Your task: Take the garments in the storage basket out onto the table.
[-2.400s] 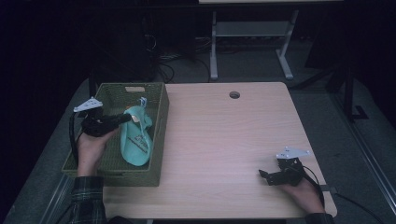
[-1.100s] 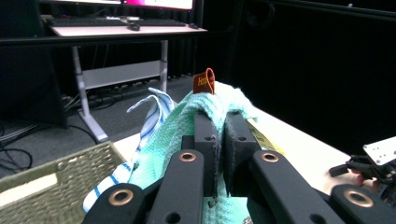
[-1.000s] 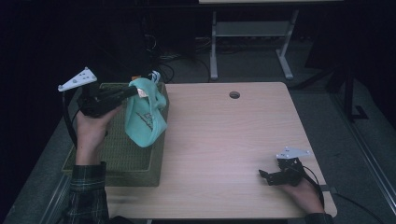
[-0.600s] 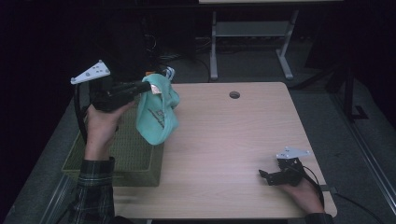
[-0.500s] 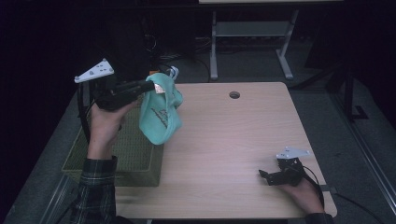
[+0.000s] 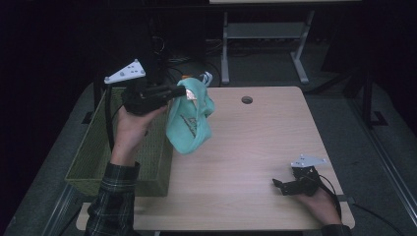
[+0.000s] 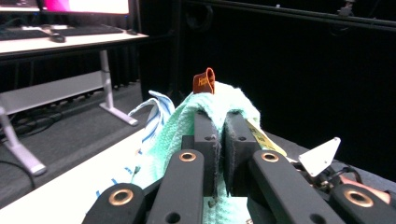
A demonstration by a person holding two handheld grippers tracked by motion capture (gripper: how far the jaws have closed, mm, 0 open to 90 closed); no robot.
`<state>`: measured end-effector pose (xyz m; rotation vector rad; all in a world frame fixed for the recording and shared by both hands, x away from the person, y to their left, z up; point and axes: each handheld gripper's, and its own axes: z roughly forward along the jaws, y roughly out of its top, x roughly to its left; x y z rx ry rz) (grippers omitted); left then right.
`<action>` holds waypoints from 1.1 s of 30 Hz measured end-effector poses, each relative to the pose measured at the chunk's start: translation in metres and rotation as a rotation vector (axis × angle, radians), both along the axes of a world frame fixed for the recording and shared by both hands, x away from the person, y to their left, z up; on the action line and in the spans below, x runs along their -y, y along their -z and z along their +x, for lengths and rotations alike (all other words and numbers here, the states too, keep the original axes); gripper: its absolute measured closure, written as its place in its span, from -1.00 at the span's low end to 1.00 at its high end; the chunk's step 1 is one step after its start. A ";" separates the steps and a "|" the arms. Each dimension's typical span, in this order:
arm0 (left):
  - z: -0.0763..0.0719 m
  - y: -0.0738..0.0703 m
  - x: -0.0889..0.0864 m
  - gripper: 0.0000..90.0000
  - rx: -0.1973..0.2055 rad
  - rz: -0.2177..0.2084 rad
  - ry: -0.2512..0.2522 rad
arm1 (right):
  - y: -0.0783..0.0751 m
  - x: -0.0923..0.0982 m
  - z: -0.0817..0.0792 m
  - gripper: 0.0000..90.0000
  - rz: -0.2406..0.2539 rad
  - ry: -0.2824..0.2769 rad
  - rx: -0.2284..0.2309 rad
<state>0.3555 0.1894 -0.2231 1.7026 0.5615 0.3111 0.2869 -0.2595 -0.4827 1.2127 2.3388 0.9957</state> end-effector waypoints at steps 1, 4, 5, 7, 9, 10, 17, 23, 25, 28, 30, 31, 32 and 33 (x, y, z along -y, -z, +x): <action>0.000 0.000 0.003 0.89 0.000 -0.001 0.003 | 0.000 0.000 0.000 -0.88 0.000 0.000 0.000; 0.001 0.001 0.012 0.89 0.000 0.003 0.018 | 0.000 0.000 0.000 -0.88 0.001 0.001 -0.001; 0.001 0.002 0.015 0.89 0.003 0.010 0.019 | 0.000 0.000 0.000 -0.88 0.001 0.001 -0.001; 0.001 0.003 0.021 0.89 0.002 0.017 0.027 | 0.000 0.000 0.000 -0.88 0.001 0.001 -0.001; 0.001 0.005 0.026 0.89 0.003 0.016 0.031 | 0.000 0.000 0.000 -0.88 0.001 0.001 -0.001; 0.001 0.006 0.028 0.89 0.001 0.017 0.033 | 0.000 0.000 0.000 -0.88 0.001 0.000 -0.001; 0.002 0.018 0.042 0.89 -0.010 0.025 0.056 | 0.000 0.000 0.000 -0.88 0.000 0.001 -0.002; 0.002 0.027 0.053 0.89 -0.019 0.034 0.082 | 0.000 0.000 0.000 -0.88 -0.001 0.000 0.000; 0.002 0.032 0.057 0.89 -0.024 0.036 0.093 | 0.000 0.000 0.000 -0.88 0.000 0.000 0.000; 0.002 0.039 0.063 0.89 -0.038 0.038 0.106 | 0.000 0.000 0.000 -0.88 0.000 0.000 0.000; 0.002 0.044 0.067 0.89 -0.045 0.044 0.115 | 0.000 0.000 0.000 -0.88 0.000 0.000 0.000; 0.001 0.047 0.069 0.89 -0.049 0.045 0.118 | 0.000 0.000 0.000 -0.88 0.000 0.000 0.000; 0.001 0.050 0.071 0.89 -0.052 0.048 0.123 | 0.000 0.000 0.000 -0.88 0.000 -0.001 0.001; 0.001 0.053 0.073 0.89 -0.055 0.048 0.125 | 0.000 0.000 0.000 -0.88 0.000 -0.001 0.001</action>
